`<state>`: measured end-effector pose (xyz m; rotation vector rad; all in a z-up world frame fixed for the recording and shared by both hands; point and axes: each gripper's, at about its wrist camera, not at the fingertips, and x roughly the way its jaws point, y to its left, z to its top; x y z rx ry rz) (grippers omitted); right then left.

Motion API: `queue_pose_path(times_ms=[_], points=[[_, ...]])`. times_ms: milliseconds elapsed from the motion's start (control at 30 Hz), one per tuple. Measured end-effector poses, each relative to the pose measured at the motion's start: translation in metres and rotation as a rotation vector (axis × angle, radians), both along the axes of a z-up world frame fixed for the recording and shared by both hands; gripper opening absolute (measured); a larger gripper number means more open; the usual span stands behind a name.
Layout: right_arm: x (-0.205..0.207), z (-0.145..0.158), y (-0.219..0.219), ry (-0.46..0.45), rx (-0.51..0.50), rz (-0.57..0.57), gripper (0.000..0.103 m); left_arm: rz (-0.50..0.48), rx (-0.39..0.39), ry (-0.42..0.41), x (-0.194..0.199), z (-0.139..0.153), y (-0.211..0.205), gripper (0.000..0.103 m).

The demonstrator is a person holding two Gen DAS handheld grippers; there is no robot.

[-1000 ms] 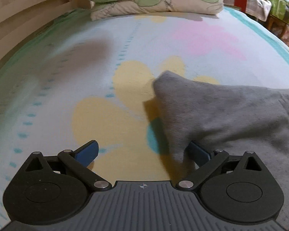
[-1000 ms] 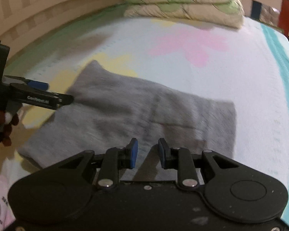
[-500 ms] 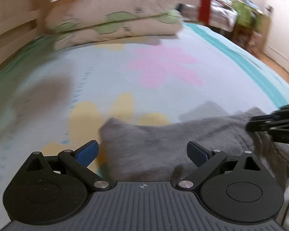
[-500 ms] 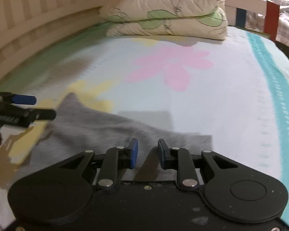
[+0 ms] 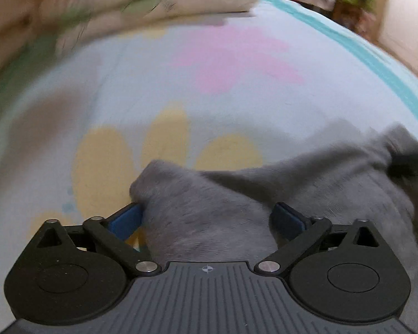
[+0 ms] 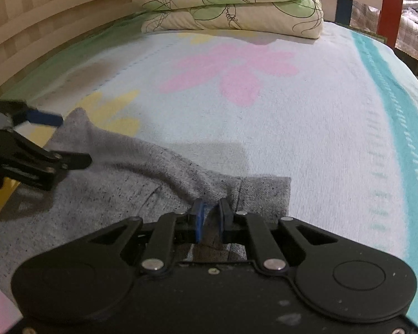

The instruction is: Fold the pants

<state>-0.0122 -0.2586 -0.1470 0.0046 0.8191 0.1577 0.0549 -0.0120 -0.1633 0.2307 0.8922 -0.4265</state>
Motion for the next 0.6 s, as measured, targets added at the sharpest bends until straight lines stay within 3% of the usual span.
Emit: queue_pose_path(times_ms=[133, 300, 467, 500, 533, 600], points=[[-0.001, 0.000, 0.002, -0.008, -0.010, 0.010, 0.009, 0.059, -0.015, 0.001, 0.005, 0.008, 0.008, 0.101], [-0.008, 0.003, -0.007, -0.004, 0.017, 0.001, 0.010, 0.049, -0.049, -0.010, -0.028, 0.028, 0.011, 0.102], [-0.036, 0.008, 0.010, -0.026, -0.080, 0.022, 0.026, -0.002, -0.036, 0.054, -0.063, 0.017, 0.004, 0.102], [-0.042, 0.008, 0.014, -0.028, -0.109, 0.021, 0.036, -0.002, -0.037, 0.069, -0.068, 0.012, 0.003, 0.102], [-0.048, 0.006, 0.017, -0.027, -0.138, 0.018, 0.042, 0.010, -0.044, 0.083, -0.071, 0.008, 0.004, 0.102], [-0.061, 0.001, 0.019, -0.013, -0.157, 0.007, 0.043, 0.067, -0.083, 0.119, -0.073, 0.004, 0.007, 0.102]])
